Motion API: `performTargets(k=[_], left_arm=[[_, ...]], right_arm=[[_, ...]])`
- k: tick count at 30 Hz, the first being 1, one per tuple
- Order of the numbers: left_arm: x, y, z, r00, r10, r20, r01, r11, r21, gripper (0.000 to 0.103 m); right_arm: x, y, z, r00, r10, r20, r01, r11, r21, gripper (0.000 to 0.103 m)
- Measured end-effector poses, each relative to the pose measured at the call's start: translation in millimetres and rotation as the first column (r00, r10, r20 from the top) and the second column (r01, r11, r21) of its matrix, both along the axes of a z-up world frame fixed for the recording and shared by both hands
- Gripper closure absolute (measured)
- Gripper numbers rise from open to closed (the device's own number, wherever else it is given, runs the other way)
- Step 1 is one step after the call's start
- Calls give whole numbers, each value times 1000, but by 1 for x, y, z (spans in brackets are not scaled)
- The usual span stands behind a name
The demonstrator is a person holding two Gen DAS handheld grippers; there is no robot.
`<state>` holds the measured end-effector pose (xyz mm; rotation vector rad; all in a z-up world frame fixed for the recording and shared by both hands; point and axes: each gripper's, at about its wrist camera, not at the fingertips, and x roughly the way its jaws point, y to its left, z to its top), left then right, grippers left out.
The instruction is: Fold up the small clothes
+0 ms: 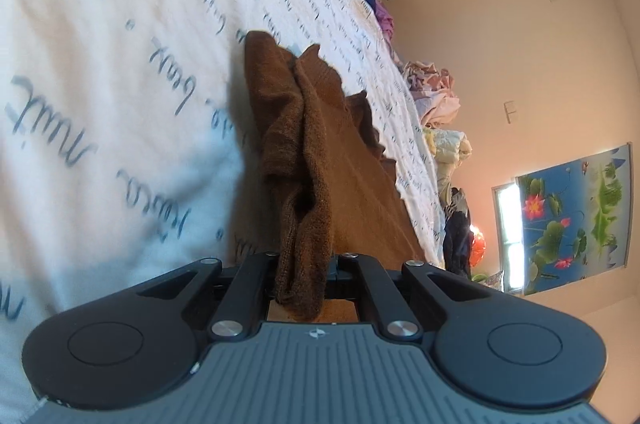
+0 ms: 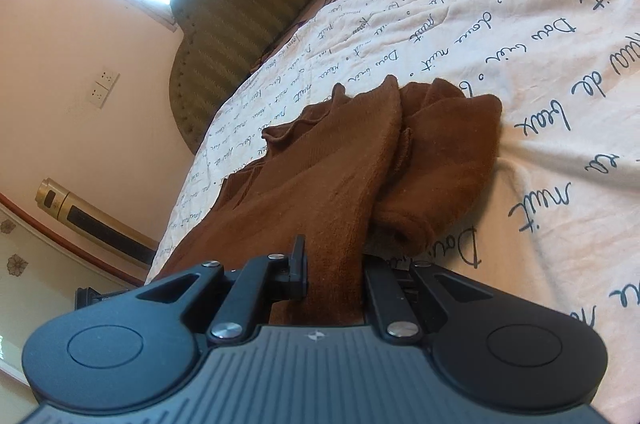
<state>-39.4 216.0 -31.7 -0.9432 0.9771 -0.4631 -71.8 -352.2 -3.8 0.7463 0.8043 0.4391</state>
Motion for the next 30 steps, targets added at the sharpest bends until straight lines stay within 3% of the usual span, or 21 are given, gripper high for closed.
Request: performTargets(k=[3,4,6,8,10,11,12,13,14,15,16,19,20,23,25,27,30], left_arm=[[-9,-2,-23,999,9,-45,-8,999,40,92],[-9,1,-32,999,20,-50,-18,999,35,86],[-10,12,-34,996,63,-65,-64,998,-18,85],[-18,17,-8,996,93,0,-92,989,117,86],[-30,21,25,991,109,73,-123,966,226,84],[-36,21,41,988,105,116,-133,954,269,83],[-43,21,60,979,122,165,-171,930,325,78],[-47,20,75,966,146,213,-215,910,354,64],[-48,16,87,954,152,257,-239,906,351,54],[-45,7,95,948,136,286,-233,911,341,33],[-40,-7,98,948,114,297,-219,911,349,23],[-12,-68,92,942,6,334,-154,895,418,21],[-2,-89,84,941,-18,339,-146,880,451,19],[29,-140,50,941,-59,332,-158,792,590,12],[44,-150,25,958,-44,285,-156,752,640,10],[38,-147,16,937,-70,343,-195,708,678,5],[21,-136,15,927,-93,362,-199,698,688,5]], right_arm=[[5,0,-21,998,-10,-65,7,999,-50,94],[7,1,-31,996,11,-88,-16,998,-55,91],[4,2,-39,994,8,-113,-14,999,-51,89],[-5,2,-27,995,13,-97,-23,995,-101,86],[-24,1,-4,999,14,-35,-20,981,-194,67],[-30,0,6,1000,19,-1,-19,971,-239,65],[-34,1,17,999,18,30,-8,955,-296,65],[-36,3,26,998,23,66,1,937,-349,65],[-35,8,33,995,30,99,11,921,-388,65],[-31,13,38,992,39,118,13,913,-407,65],[-23,21,40,990,59,129,3,901,-433,65],[6,62,38,974,109,200,31,806,-592,65],[20,74,34,975,109,196,37,784,-620,65],[50,90,15,980,86,180,44,788,-615,67],[61,96,-5,985,75,153,45,753,-657,68],[57,91,-14,980,88,178,57,736,-675,68],[47,86,-11,978,79,192,78,717,-693,67]])
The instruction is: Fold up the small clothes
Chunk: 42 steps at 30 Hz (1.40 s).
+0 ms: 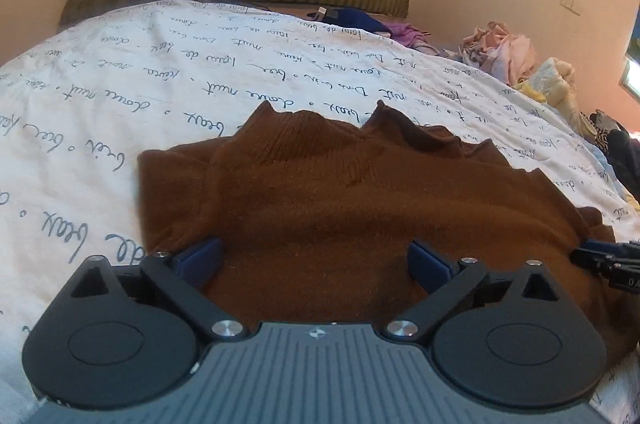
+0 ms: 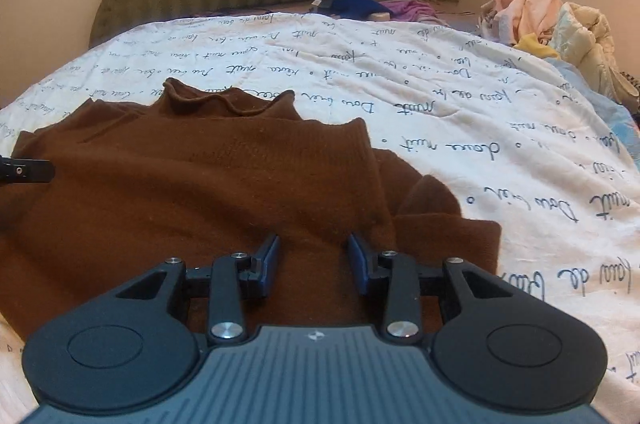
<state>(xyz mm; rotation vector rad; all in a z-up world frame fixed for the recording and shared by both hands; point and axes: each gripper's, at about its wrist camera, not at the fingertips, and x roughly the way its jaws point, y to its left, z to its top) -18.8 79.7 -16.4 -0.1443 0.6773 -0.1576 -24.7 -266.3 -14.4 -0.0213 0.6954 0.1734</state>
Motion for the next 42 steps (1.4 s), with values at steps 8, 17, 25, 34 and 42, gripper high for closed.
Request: performTargets(k=[8,17,25,34,42], left_arm=[[-43,3,5,1000,8,-6,-7,997,78,3],[-72,23,-3,997,51,-50,-47,995,84,0],[-103,52,8,997,65,-52,-65,998,10,0],[-89,122,1,979,93,-182,-180,810,-558,0],[-61,136,-5,959,54,-279,-239,686,-687,1]], right_arm=[[-48,17,12,999,-34,13,34,999,-29,45],[-78,31,-10,998,-53,44,60,986,-158,38],[-89,34,0,996,-84,34,88,983,-162,36],[-90,55,36,998,-24,54,31,992,-118,32],[-48,111,80,993,88,73,-86,996,-35,22]])
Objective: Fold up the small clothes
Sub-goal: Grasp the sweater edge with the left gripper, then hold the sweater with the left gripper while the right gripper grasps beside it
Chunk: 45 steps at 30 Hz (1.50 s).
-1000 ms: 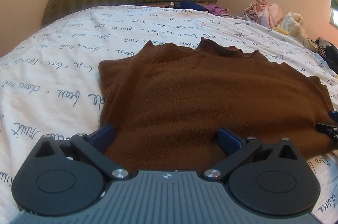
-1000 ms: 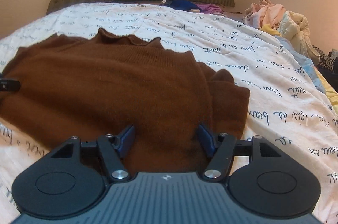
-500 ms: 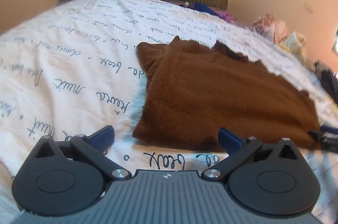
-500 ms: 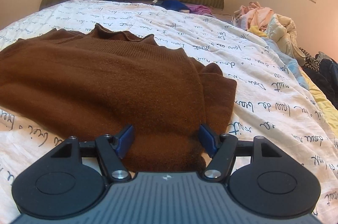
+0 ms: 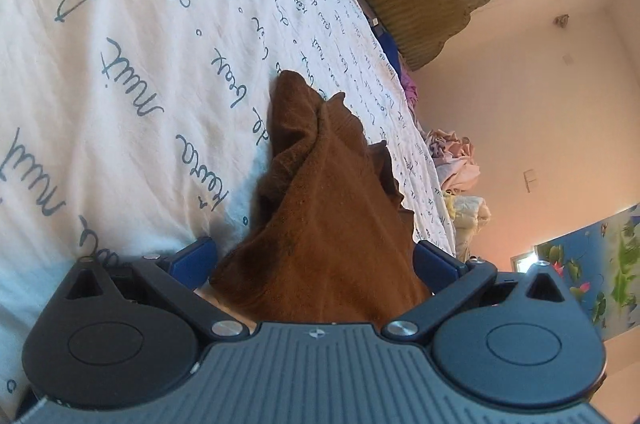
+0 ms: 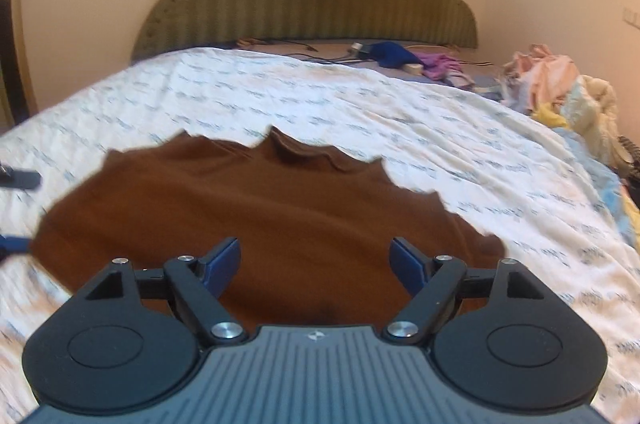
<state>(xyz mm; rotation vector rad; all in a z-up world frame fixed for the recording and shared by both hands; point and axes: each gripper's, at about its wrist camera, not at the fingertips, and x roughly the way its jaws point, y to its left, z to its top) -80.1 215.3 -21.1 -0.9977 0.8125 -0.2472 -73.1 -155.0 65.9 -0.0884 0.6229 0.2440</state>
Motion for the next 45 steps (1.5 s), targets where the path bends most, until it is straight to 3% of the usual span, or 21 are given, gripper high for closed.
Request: performTargets(k=[2,3,5,6,7,9,14,17,20,22,23,25,29,32,35,39,41,42,43,45], left_arm=[[1,-5,2,1000,1,2,-1,1000,22,4],[0,-7,3,1000,0,3,0,999,37,11],[-3,-10,0,1000,-17,-2,17,999,36,47],[-3,-11,-4,999,-25,-35,26,999,31,76],[-2,-12,-9,998,-28,-59,30,999,23,86],[0,-14,-17,997,-23,-74,27,998,48,94],[-5,-15,-16,1000,-16,-22,18,997,76,96],[-5,-21,-3,999,-42,14,39,988,148,96],[-4,-35,14,997,-66,27,57,965,256,96],[-7,-49,21,995,-90,42,70,935,349,96],[-7,-57,22,994,-100,43,76,918,390,96],[-8,-71,21,993,-113,45,84,902,423,96],[-12,-92,17,990,-117,75,69,882,466,96],[-18,-89,11,990,-90,106,37,903,427,96],[-23,-79,0,991,-63,115,15,925,380,96],[-30,-74,-9,990,-58,131,7,933,360,96],[-35,-69,-12,990,-51,134,1,938,346,96],[-36,-66,-14,990,-46,132,-2,938,346,96],[-36,-65,-14,991,-40,130,-7,940,341,96],[-40,-63,-13,991,-37,127,-6,945,327,96]], right_arm=[[12,15,6,1000,27,-16,-26,999,40,22],[18,23,9,999,47,-24,-46,998,52,22],[29,40,16,997,72,-26,-71,996,54,22],[34,47,20,997,78,-21,-77,996,52,21],[38,54,22,996,85,-20,-84,995,55,21],[48,65,24,993,110,-45,-106,991,76,21],[52,83,28,988,146,-52,-141,987,74,21],[54,78,24,987,146,-62,-141,987,76,21],[72,69,20,983,134,-127,-106,973,207,21],[95,79,17,961,177,-212,-115,953,279,21],[104,93,15,951,194,-239,-129,956,263,21],[110,131,14,944,211,-252,-181,974,139,21],[123,201,-3,879,306,-366,-318,948,29,21],[134,230,-15,879,261,-399,-302,952,-43,21],[145,241,-24,866,237,-440,-288,956,-51,21],[149,256,-38,848,245,-470,-320,944,-85,22],[146,263,-48,854,238,-463,-343,927,-156,59],[143,263,-48,874,227,-430,-332,925,-186,81],[142,260,-46,877,233,-419,-330,927,-176,89],[141,251,-37,881,247,-404,-325,936,-136,91]])
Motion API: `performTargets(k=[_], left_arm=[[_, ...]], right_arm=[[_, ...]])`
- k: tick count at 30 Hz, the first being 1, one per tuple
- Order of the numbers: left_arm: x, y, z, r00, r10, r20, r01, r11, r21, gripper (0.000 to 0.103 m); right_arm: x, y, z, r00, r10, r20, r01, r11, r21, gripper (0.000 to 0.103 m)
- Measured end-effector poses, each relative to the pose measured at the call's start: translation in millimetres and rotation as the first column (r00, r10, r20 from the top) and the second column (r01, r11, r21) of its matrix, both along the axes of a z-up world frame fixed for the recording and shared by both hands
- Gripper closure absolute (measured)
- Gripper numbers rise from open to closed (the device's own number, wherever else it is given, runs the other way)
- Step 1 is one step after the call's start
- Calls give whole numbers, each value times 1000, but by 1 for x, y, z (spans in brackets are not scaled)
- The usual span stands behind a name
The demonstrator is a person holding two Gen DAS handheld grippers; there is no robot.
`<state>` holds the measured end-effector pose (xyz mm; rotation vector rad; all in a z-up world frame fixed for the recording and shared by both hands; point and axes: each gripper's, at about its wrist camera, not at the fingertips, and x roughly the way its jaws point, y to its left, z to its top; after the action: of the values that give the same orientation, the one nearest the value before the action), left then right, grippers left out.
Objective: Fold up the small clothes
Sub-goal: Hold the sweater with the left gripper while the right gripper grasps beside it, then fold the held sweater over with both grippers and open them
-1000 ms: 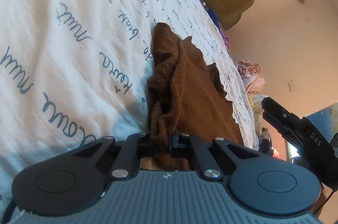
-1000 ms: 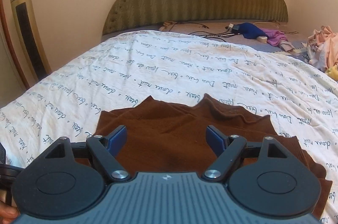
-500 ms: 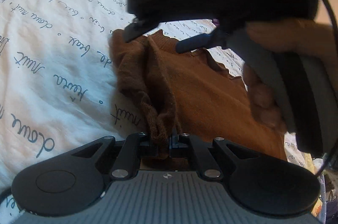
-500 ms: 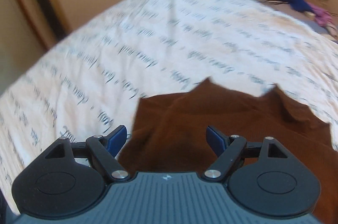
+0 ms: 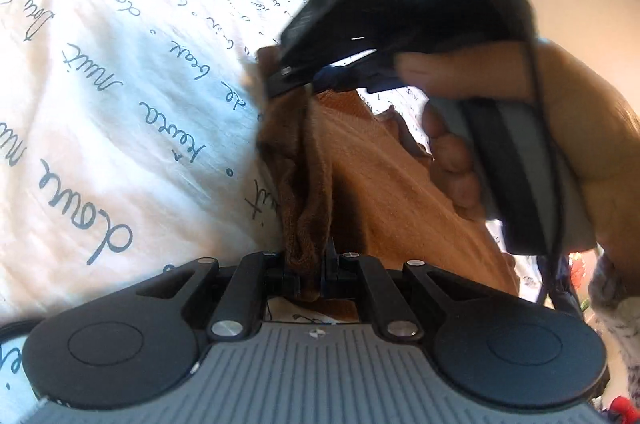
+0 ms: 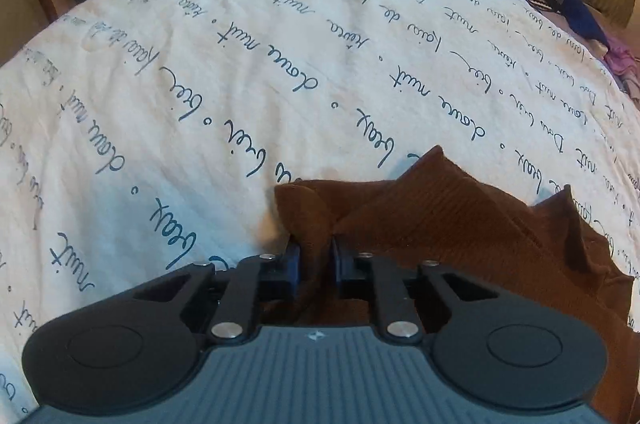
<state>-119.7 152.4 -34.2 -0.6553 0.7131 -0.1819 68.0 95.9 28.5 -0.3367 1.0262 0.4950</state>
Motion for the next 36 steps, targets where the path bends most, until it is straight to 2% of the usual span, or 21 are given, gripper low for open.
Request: performTargets(k=[4,8,14,23,29,31,36], left_arm=[[-5,-1,16,999,-28,28,28,1000,10,96],[-8,-14,43,994,-75,79,72,996,47,96],[-3,-67,74,966,-218,136,202,972,119,96],[8,-155,83,898,-417,141,389,902,188,96],[31,-213,75,849,-519,97,492,844,213,96],[36,-234,70,834,-547,81,524,828,200,96],[37,-274,56,794,-606,41,580,776,247,96]], right_arm=[[3,-24,19,1000,-27,-15,29,993,110,93],[3,-56,45,998,-58,-21,61,971,230,93],[-1,-130,81,993,-116,13,106,944,313,93],[-13,-258,99,971,-225,82,187,927,325,93],[-27,-340,83,943,-326,68,282,889,361,93],[-30,-361,76,932,-357,57,312,874,372,93],[-37,-404,65,918,-394,45,346,850,398,93]])
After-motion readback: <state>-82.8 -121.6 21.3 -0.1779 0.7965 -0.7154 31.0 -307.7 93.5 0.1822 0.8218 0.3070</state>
